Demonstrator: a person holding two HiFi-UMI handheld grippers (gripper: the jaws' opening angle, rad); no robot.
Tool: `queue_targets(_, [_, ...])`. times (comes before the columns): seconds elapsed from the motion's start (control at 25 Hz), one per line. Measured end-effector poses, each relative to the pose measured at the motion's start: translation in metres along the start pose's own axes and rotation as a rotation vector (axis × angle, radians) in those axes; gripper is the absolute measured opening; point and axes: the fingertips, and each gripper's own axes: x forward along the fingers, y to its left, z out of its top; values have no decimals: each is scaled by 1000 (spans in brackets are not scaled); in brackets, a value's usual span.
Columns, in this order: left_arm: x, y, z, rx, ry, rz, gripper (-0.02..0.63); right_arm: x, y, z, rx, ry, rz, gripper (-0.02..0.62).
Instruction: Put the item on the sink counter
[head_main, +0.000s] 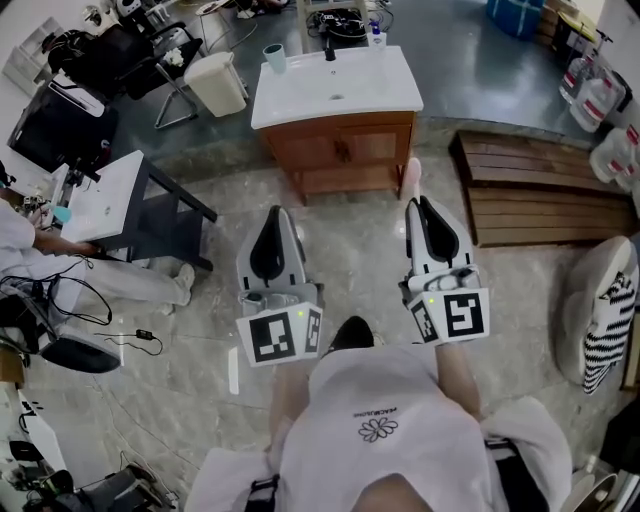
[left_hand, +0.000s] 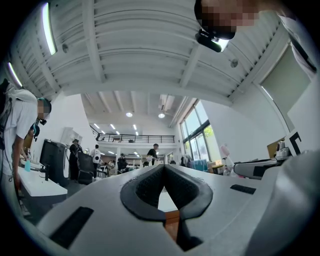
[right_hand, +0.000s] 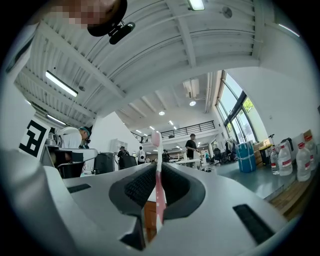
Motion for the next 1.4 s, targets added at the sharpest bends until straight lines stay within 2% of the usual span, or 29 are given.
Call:
queue_targets(0.2, [12, 9, -15, -18, 21, 11, 15, 14, -6, -12, -3, 19, -5, 35])
queue_targets(0.36, [35, 17, -20, -34, 1, 7, 15, 34, -17, -12, -17, 4, -16, 35])
queue_targets(0.72, [133, 47, -36, -74, -71, -38, 15, 109, -56, -7, -104, -69, -85, 35])
queue_targets(1.0, [240, 80, -59, -95, -68, -73, 15, 205, -90, -29, -107, -29, -135, 35])
queue_targets(1.2, [323, 118, -79, -120, -66, -70, 15, 297, -100, -43, -93, -14, -113, 35])
queue_targets(1.4, [412, 151, -98, -111, -68, -76, 15, 394, -111, -55, -91, -12, -88, 35])
